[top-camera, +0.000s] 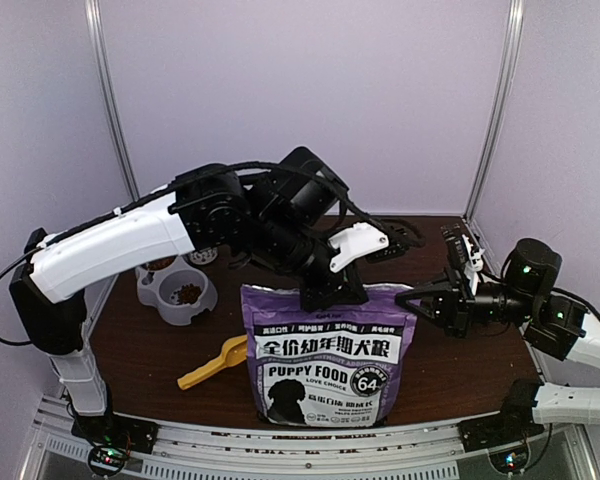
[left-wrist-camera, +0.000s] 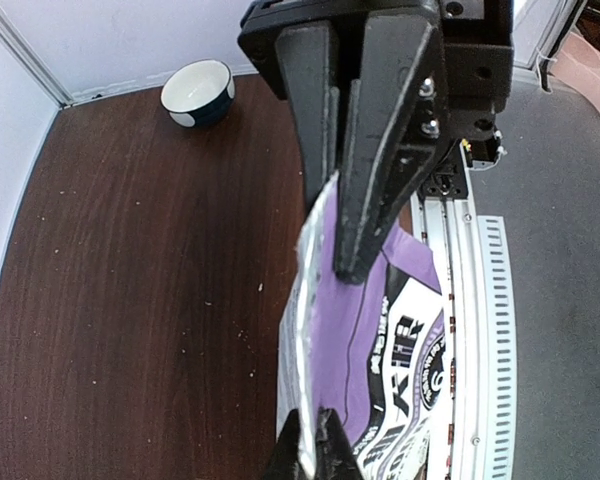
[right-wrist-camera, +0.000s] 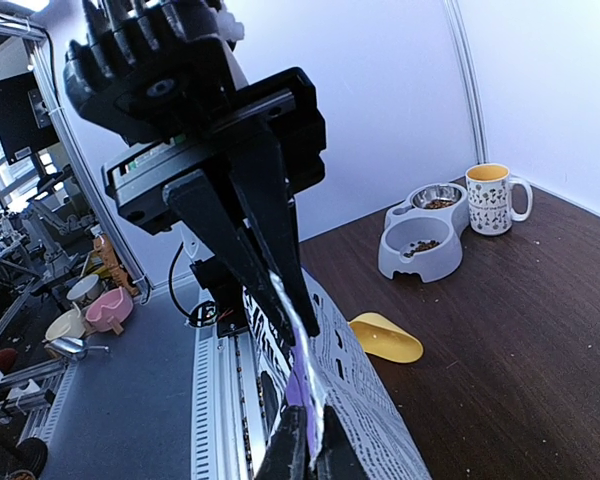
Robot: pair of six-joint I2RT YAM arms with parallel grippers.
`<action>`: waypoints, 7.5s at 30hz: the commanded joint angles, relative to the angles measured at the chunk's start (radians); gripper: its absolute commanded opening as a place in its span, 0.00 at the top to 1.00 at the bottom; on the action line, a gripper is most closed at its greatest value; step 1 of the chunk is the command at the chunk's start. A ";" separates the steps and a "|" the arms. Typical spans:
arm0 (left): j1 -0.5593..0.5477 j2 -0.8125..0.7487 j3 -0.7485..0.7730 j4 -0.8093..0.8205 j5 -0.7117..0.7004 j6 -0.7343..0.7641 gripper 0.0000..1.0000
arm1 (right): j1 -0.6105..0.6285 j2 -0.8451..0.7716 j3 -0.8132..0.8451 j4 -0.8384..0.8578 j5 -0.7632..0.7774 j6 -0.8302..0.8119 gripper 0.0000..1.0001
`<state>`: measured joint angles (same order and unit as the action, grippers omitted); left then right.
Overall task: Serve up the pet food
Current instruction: Press the seal on the pet food bag.
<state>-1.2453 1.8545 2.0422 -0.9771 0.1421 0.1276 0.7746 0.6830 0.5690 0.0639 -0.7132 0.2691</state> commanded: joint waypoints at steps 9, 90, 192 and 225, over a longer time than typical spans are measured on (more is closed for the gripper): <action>0.038 -0.081 -0.065 -0.121 -0.165 0.026 0.90 | -0.003 -0.031 0.018 0.012 0.014 -0.004 1.00; 0.179 -0.347 -0.360 -0.138 -0.345 0.003 0.91 | -0.006 -0.062 0.005 0.002 0.041 -0.002 1.00; 0.190 -0.638 -0.611 0.252 -0.038 -0.044 1.00 | 0.354 0.852 1.030 -0.716 0.389 -0.335 0.88; 0.193 -0.715 -0.749 0.497 0.058 -0.161 1.00 | 0.354 0.970 1.022 -0.582 0.289 -0.333 0.75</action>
<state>-1.0462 1.1713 1.2766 -0.7506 0.1352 0.0090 1.1210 1.6348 1.6299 -0.4984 -0.4194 -0.0311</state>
